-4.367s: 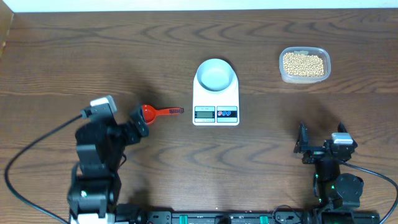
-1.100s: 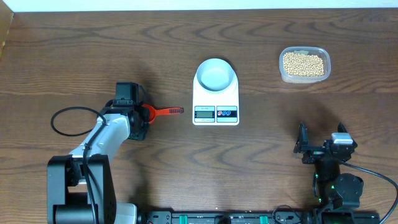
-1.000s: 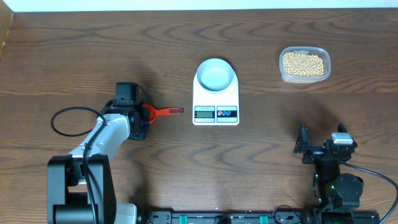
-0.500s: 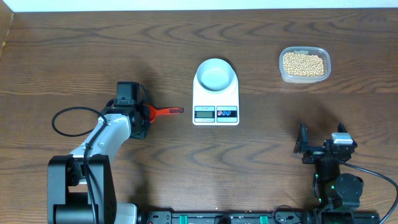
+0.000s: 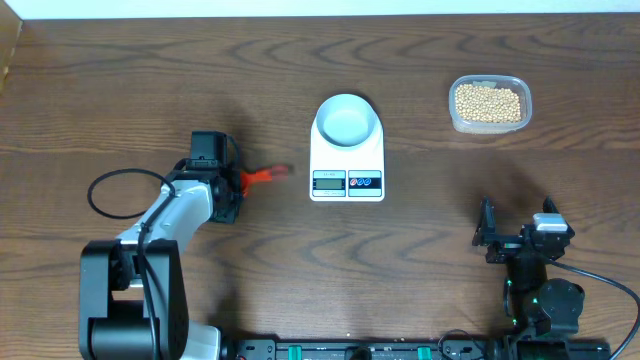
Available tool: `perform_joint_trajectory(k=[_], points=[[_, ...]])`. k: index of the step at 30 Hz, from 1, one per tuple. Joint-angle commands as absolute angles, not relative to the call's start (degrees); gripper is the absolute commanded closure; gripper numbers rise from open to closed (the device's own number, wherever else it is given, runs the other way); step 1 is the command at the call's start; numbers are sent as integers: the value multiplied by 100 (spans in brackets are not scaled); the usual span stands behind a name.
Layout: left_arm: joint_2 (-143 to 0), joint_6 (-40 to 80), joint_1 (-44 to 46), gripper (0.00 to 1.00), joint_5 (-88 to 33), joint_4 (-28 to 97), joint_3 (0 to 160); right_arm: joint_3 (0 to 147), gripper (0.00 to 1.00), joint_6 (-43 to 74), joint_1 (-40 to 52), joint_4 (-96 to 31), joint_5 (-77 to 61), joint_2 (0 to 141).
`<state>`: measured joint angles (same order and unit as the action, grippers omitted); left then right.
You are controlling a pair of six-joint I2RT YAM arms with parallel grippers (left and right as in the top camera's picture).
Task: Scoop item into bowl and weigh 50g on scale
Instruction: 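Close the left gripper on the red scoop's cup rim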
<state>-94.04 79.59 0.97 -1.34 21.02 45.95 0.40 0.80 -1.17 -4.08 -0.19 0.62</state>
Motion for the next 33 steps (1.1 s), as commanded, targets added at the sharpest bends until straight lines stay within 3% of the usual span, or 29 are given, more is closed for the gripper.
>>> perform_joint_trajectory(k=[1,7,23,33], points=[[-9574,8003,110,92,-102,2154,4606,32,1,14,-145,-434,8,30],[-9574,7905,108,92,-80,2152,4606,32,1,14,-145,-434,8,30],[-9509,6198,93,93,-60,2021,4611,32,1,14,-145,-434,8,30],[-8254,4560,93,93,73,2021,4611,32,1,14,-145,-434,8,30]])
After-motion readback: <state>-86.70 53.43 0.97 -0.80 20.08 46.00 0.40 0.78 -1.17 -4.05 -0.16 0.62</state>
